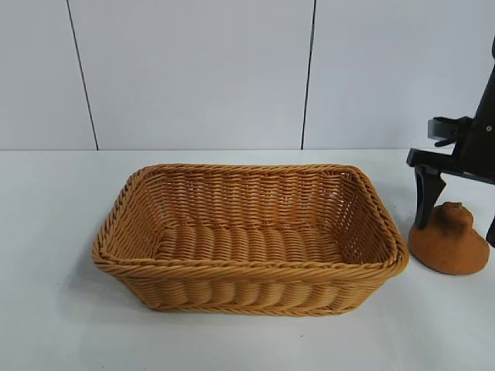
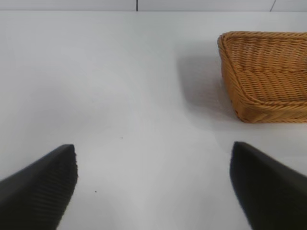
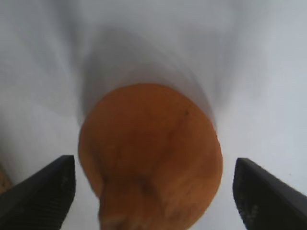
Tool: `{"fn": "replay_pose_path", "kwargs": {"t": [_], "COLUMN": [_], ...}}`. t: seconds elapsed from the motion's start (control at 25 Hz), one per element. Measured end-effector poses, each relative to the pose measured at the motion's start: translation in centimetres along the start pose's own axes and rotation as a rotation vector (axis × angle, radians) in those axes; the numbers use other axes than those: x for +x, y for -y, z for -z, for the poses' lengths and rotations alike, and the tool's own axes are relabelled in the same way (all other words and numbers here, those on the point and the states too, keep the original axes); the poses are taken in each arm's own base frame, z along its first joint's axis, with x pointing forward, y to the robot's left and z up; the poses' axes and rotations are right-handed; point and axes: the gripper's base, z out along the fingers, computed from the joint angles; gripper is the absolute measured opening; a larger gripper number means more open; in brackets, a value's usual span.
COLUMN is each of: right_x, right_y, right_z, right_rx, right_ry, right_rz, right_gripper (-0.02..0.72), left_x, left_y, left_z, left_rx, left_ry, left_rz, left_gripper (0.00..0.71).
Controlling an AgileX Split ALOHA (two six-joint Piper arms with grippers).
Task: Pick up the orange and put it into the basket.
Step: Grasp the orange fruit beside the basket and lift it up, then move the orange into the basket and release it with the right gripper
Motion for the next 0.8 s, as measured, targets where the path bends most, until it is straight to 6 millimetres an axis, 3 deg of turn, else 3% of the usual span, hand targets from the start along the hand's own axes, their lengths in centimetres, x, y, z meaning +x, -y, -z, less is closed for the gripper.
{"fn": "replay_pose_path", "kwargs": {"t": [0.08, 0.16, 0.24, 0.4, 0.68, 0.8], "right_x": [0.0, 0.2, 0.3, 0.9, 4.0, 5.7], "right_y": [0.0, -0.1, -0.2, -0.7, -1.8, -2.2], "right_z": [-0.1, 0.2, 1.0, 3.4, 12.4, 15.3], "right_rx": [-0.002, -0.006, -0.011, -0.009, -0.011, -0.015], "right_ry": [-0.004, -0.009, -0.003, 0.057, 0.295, 0.379], "right_rz": [-0.003, -0.004, -0.002, 0.012, 0.049, 0.062], "right_gripper": [0.411, 0.168, 0.044, 0.044, 0.044, 0.044], "left_x": [0.0, 0.0, 0.0, 0.0, 0.0, 0.0], "left_y": [0.0, 0.0, 0.0, 0.0, 0.0, 0.0], "left_z": [0.0, 0.0, 0.0, 0.0, 0.0, 0.0], "left_rx": [0.0, 0.0, 0.0, 0.0, 0.0, 0.0], "left_ry": [0.0, 0.0, 0.0, 0.0, 0.0, 0.0], "left_rz": [0.0, 0.0, 0.0, 0.0, 0.0, 0.0], "left_gripper": [0.615, 0.615, 0.615, 0.615, 0.615, 0.615]}}
